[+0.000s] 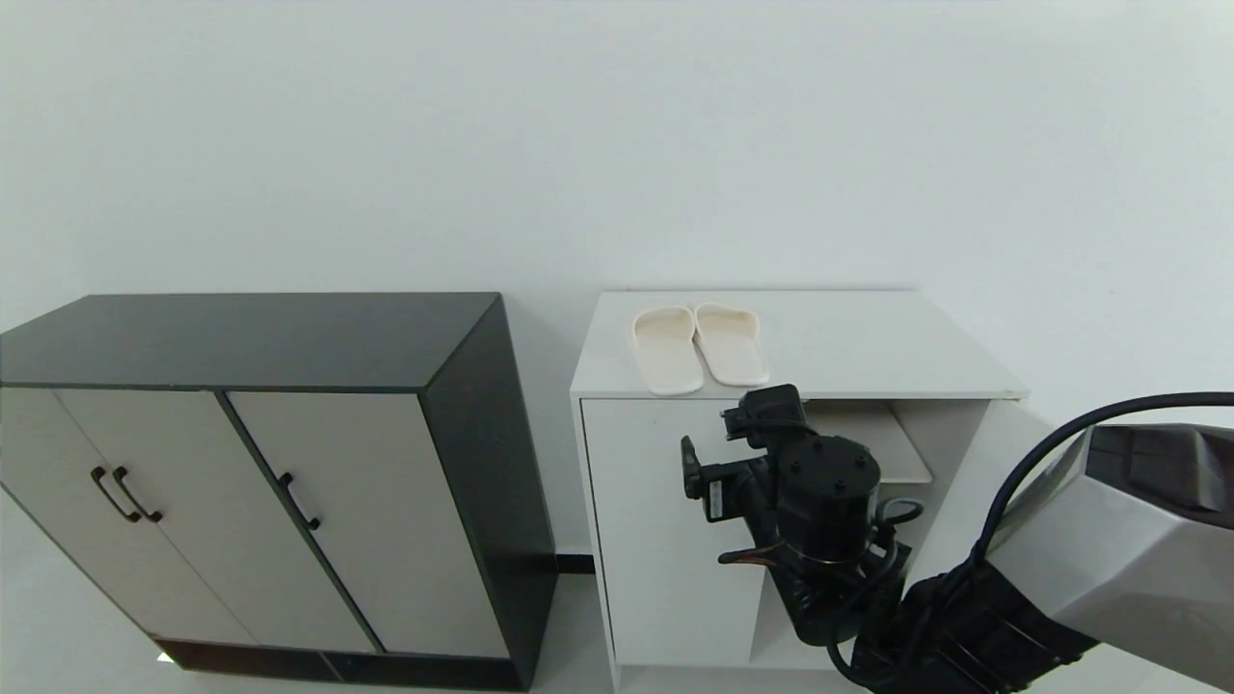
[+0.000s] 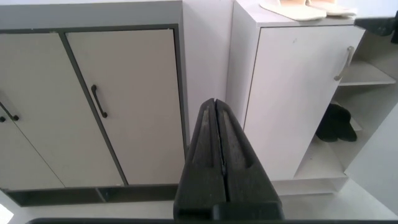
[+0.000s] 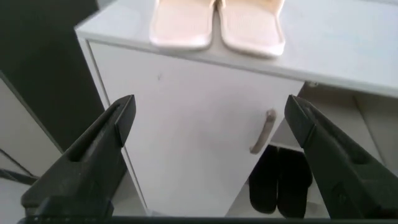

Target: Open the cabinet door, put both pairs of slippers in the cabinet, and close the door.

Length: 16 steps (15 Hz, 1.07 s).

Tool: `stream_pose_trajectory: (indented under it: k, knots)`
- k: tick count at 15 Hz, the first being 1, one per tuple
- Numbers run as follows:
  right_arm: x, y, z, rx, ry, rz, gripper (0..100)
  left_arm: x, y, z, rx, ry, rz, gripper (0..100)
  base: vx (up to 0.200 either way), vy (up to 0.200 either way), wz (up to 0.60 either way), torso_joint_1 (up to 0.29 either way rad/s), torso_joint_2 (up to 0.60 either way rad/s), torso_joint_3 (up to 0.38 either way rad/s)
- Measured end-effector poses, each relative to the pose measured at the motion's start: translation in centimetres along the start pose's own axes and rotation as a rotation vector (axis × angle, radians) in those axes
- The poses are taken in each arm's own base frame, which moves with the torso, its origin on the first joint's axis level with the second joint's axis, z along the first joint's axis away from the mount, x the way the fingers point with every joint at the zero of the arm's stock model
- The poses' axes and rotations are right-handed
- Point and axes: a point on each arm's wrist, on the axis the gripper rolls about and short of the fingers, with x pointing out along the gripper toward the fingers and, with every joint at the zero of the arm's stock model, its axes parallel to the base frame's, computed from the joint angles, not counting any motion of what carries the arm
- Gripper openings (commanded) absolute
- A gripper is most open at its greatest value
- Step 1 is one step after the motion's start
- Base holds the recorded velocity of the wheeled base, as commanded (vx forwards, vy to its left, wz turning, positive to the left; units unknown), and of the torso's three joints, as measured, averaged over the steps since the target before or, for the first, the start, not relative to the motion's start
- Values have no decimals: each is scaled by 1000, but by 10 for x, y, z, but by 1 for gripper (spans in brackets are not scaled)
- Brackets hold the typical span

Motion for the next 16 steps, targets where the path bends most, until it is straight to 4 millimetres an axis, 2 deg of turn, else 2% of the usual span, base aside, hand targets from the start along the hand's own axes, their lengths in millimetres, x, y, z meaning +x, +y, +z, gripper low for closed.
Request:
stream_pose_trajectory:
  k: [4,6,11,13,16]
  knots:
    - [5,-6,2,-40,-8,14,100,0,0,0,-1,0,5,0,0,0,0,24,-54,-30]
    - [9,-4,8,-57,40,24,100,0,0,0,4,0,4,0,0,0,0,0,0,0]
    - [4,-4,47,56,135,25,100,0,0,0,4,0,1,0,0,0,0,0,0,0]
    - [-1,-4,53,71,144,30,100,0,0,0,5,0,0,0,0,0,0,0,0,0]
    - [-2,-3,55,73,142,32,100,0,0,0,5,0,-1,0,200,0,0,-6,-1,4]
